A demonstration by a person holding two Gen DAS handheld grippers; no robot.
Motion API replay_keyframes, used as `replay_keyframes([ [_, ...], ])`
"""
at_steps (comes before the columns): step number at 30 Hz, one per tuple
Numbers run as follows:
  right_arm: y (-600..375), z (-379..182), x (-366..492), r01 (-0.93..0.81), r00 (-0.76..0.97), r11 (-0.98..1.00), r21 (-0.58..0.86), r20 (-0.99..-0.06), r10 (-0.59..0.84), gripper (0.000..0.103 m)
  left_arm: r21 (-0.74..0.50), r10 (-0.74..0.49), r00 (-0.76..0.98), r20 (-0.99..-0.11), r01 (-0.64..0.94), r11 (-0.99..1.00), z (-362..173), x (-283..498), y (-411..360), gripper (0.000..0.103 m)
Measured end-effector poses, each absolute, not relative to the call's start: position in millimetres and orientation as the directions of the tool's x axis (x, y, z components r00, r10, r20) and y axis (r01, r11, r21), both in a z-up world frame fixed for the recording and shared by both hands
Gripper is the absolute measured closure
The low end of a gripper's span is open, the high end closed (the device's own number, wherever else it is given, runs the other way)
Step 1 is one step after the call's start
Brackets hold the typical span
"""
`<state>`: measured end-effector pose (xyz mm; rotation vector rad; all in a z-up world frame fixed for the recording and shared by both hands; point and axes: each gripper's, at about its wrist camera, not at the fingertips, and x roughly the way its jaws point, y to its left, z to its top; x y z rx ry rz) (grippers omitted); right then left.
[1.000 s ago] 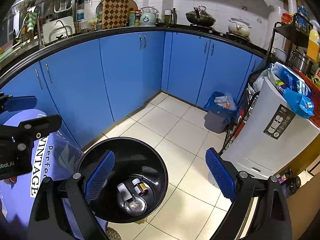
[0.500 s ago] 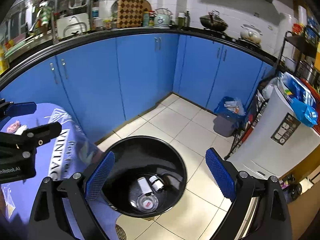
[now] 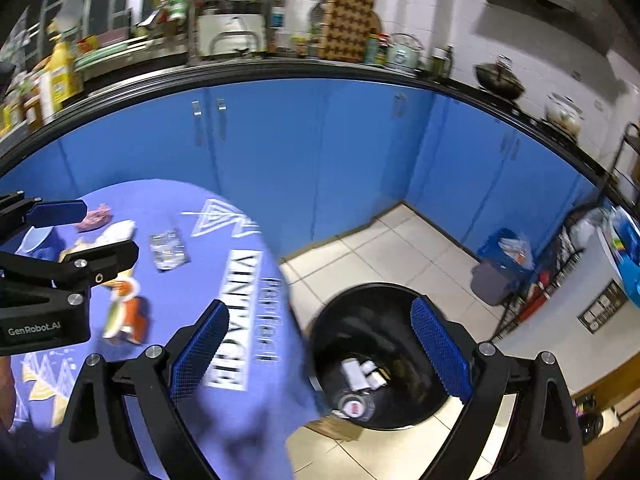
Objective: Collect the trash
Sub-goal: 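Move both tools back toward the remaining wrappers on the table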
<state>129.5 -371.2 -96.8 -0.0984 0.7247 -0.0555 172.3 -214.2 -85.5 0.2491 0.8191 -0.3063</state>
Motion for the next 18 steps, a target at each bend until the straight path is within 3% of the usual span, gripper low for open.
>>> replay_keyframes([
  [18,-231.6,-149.3,168.6,-0.190,0.633,0.976,-0.104,-0.773,0.041,0.013,0.020,-0.106,0.527,-0.843,0.229,0.973,-150.6,187.2,-65.9,0.024],
])
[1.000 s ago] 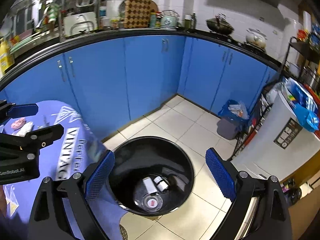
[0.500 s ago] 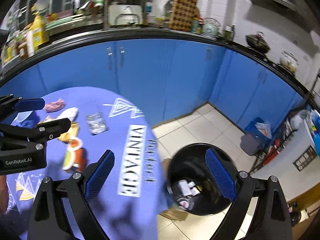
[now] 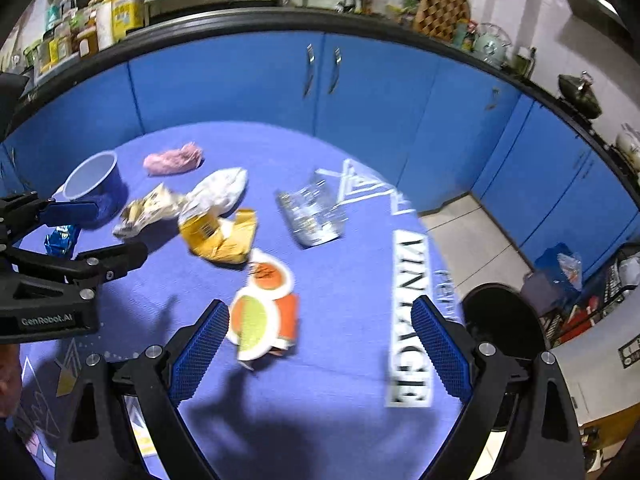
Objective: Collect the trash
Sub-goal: 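Move both tools back toward the remaining wrappers on the table, then grasp the orange-green yogurt lid with the right tool while the left tool grasps the yellow snack bag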
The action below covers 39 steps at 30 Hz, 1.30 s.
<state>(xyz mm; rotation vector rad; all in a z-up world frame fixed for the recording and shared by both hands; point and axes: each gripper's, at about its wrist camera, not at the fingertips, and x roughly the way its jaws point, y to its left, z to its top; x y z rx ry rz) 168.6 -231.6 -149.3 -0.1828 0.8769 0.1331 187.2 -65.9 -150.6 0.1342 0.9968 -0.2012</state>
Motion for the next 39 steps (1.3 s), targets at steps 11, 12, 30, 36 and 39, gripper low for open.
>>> replay_keyframes([
  [11,-207.6,-183.5,188.8,-0.198,0.553,0.978,-0.071,-0.832,0.052,0.013,-0.038,-0.148,0.479,-0.865,0.232,0.972,-176.9,220.9,-42.1,0.024],
  [12,-206.1,-185.3,189.6,-0.200,0.551,0.977,-0.071,-0.833,0.052,0.013,-0.035,-0.145,0.480,-0.865,0.231,0.972,-178.6,223.8,-42.2,0.024],
  [30,-198.4,-188.9,195.4,-0.214,0.559,0.974,-0.079,-0.827,0.056,0.068,-0.078,-0.182,0.503,-0.845,0.220,0.972,-178.0,233.7,-28.1,0.083],
  [36,-197.6,-185.3,192.5,-0.223,0.574,0.971,-0.088,-0.817,0.058,0.070,-0.105,-0.216,0.520,-0.826,0.235,0.966,-167.5,228.2,-24.9,0.088],
  [39,-200.1,-183.6,191.1,-0.224,0.578,0.971,-0.085,-0.813,0.062,0.071,-0.113,-0.229,0.527,-0.818,0.243,0.963,-164.9,225.0,-24.4,0.091],
])
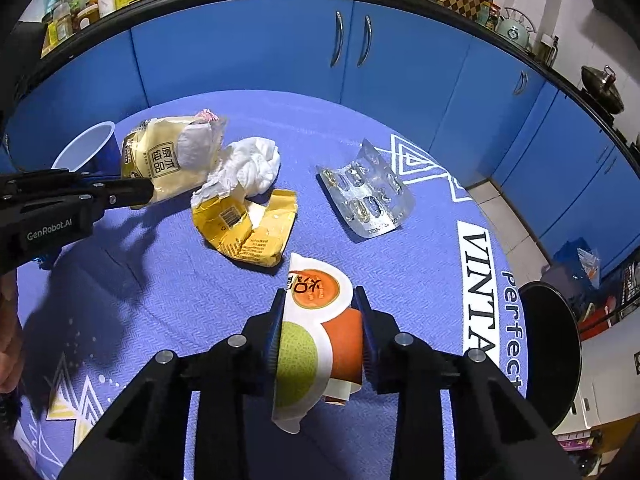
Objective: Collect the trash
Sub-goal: 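Grasp the orange-green yogurt lid with the right tool while the left tool grasps the yellow snack bag, then carry the lid in the right tool while the left tool carries the bag over the black bin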
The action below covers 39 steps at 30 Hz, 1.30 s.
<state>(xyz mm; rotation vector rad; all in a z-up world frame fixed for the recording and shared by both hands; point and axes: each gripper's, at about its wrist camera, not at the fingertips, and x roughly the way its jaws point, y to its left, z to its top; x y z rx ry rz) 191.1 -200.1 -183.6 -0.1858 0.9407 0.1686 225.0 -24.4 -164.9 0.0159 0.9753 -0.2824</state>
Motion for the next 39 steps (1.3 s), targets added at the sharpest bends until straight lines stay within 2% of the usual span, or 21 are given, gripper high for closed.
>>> replay_keyframes([
  [20,-208.1,-145.7,169.3,-0.228,0.643,0.969,-0.099,-0.762,0.073,0.072,-0.119,-0.228,0.593,-0.773,0.217,0.969,-123.0,182.5,-20.4,0.091],
  [39,-228.4,-103.6,142.7,-0.190,0.711,0.974,-0.122,-0.702,0.051,0.072,-0.094,-0.252,0.620,-0.743,0.276,0.957,-93.5,148.9,-45.1,0.091],
])
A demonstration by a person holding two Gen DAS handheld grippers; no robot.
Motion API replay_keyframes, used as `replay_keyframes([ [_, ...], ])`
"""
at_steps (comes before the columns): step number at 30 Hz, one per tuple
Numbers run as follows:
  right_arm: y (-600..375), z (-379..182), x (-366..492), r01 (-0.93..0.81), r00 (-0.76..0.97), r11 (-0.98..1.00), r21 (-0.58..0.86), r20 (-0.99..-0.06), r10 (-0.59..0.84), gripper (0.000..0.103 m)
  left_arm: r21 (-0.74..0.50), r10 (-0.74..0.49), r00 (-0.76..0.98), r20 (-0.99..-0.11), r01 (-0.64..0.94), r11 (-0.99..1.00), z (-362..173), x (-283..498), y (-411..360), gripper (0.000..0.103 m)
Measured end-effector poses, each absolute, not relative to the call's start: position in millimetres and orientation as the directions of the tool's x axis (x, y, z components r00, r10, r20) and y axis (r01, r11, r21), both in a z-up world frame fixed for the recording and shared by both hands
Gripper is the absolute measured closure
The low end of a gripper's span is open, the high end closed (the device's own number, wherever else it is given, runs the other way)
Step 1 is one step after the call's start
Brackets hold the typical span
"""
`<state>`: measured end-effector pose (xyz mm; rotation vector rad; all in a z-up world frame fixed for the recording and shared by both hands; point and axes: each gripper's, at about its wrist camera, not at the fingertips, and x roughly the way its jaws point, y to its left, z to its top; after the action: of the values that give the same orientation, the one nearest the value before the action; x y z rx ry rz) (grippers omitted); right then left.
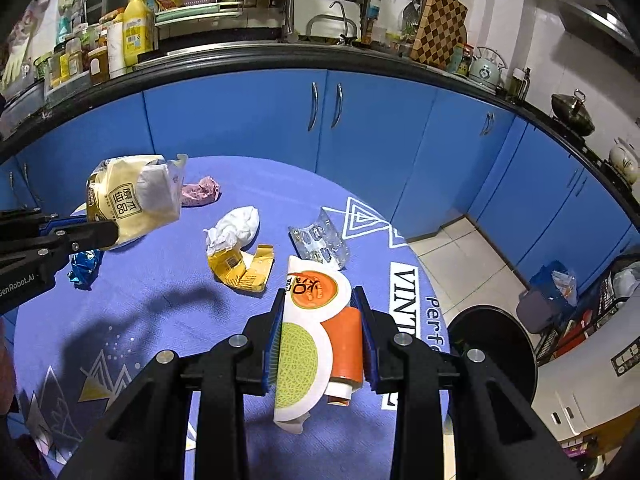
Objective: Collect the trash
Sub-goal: 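Carry the lid in the right tool while the left tool carries the bag over the black bin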
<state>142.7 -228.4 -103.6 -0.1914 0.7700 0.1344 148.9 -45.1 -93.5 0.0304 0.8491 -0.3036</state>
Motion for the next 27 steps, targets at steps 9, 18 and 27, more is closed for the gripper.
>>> replay_keyframes([
  [9,-244.0,-92.8,130.8,-0.174,0.735,0.977,-0.126,-0.676,0.043,0.072,-0.074,-0.267,0.627,-0.732,0.315,0.946,-84.2,146.4,-66.3,0.091],
  [18,-274.6,-87.9,125.6,-0.147,0.751,0.983,-0.110,-0.659,0.039,0.072,-0.050,-0.286,0.611,-0.738,0.374,0.926,-80.9,149.2,-105.8,0.091],
  [27,-310.8,-88.9,124.7,-0.106,0.759,0.989,-0.099,-0.651,0.016,0.072,-0.017,-0.307,0.589,-0.748,0.445,0.895,-82.7,152.0,-156.0,0.091],
])
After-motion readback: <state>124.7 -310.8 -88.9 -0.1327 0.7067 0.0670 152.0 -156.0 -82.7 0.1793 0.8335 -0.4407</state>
